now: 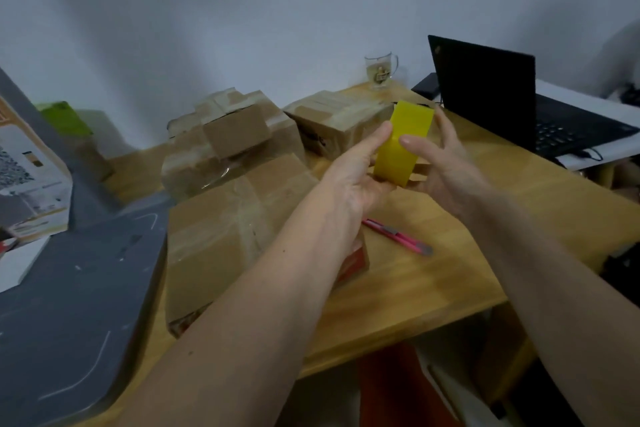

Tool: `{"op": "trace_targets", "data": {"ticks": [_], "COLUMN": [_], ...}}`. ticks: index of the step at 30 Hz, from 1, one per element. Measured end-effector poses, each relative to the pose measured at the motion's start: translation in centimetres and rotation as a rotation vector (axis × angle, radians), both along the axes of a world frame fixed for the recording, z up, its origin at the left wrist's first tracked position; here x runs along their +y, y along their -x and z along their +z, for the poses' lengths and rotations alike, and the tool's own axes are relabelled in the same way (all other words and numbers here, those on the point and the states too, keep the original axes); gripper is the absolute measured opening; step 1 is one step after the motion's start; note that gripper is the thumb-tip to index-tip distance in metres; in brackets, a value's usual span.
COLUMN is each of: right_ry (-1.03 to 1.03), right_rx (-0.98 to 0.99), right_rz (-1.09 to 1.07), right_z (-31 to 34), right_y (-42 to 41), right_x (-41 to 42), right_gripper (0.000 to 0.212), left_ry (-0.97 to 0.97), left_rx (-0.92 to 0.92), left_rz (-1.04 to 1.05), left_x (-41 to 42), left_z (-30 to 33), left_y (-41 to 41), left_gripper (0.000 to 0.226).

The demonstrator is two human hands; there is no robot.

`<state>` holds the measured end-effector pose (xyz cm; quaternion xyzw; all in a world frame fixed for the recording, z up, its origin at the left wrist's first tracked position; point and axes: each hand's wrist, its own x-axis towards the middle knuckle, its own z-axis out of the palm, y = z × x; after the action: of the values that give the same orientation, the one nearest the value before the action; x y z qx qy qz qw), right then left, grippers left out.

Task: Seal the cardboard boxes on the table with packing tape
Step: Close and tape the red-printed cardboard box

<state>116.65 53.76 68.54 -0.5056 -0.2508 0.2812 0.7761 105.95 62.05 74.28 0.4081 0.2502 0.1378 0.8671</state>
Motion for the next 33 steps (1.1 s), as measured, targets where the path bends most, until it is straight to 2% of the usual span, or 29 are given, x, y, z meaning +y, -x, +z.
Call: {"op": "trace_targets", "data": {"ticks": [2,5,7,10,12,17,20,23,30,33], "right_ry": [0.031,0.116,0.230,0.451,0.519,0.520,0.567,0.563,0.558,0.695], "right_rx": [-0.040,-0.072,-0.155,-0.440,-0.549,-0.534,-0.521,-0.476,-0.472,-0.618], "right_rz": [-0.054,-0.173,-0.257,-0.322,-0.316,-0.238,-0.187,-0.230,-0.317,-0.432], "right_z": [-1.0,-2.6,-4.0,-5.9,-6.5,-7.0,-6.3,-5.7,-4.2,-3.0], "right_y": [-0.7,-2.0,-2.8,-3.5,-3.7,-3.5,-3.0,-1.8,-0.3,1.5], "right_x": [0.3,0.6,0.7,0.7,0.4,-0.7,-1.2,-1.6,-1.4,-1.1], "right_gripper": [0.112,0.111,0.105,0.109,0.112,0.118,0.133,0.145,0.115,0.105], "left_ry": [-0.026,0.024,0.004,-0.115,-0.201,-0.447,-0.621,-0.786,-1.098,-1.148], "left_rx": [0.069,0.119,0.150,0.142,0.147,0.204,0.235,0.244,0.417,0.560], "left_rz": [0.008,-0.006,0.001,0.064,0.098,0.157,0.173,0.240,0.435,0.496], "left_x": [0.3,1.2,1.7,2.5,2.7,2.7,2.8,3.2,7.2,9.6], "left_z": [0.2,0.4,0.5,0.5,0.3,-0.5,-0.7,-0.6,-1.2,-2.0], "left_y": [-0.4,-0.2,0.1,0.6,0.9,2.5,3.8,5.8,12.7,15.9], "left_gripper": [0.036,0.072,0.079,0.075,0.073,0.058,0.066,0.065,0.066,0.071]}}
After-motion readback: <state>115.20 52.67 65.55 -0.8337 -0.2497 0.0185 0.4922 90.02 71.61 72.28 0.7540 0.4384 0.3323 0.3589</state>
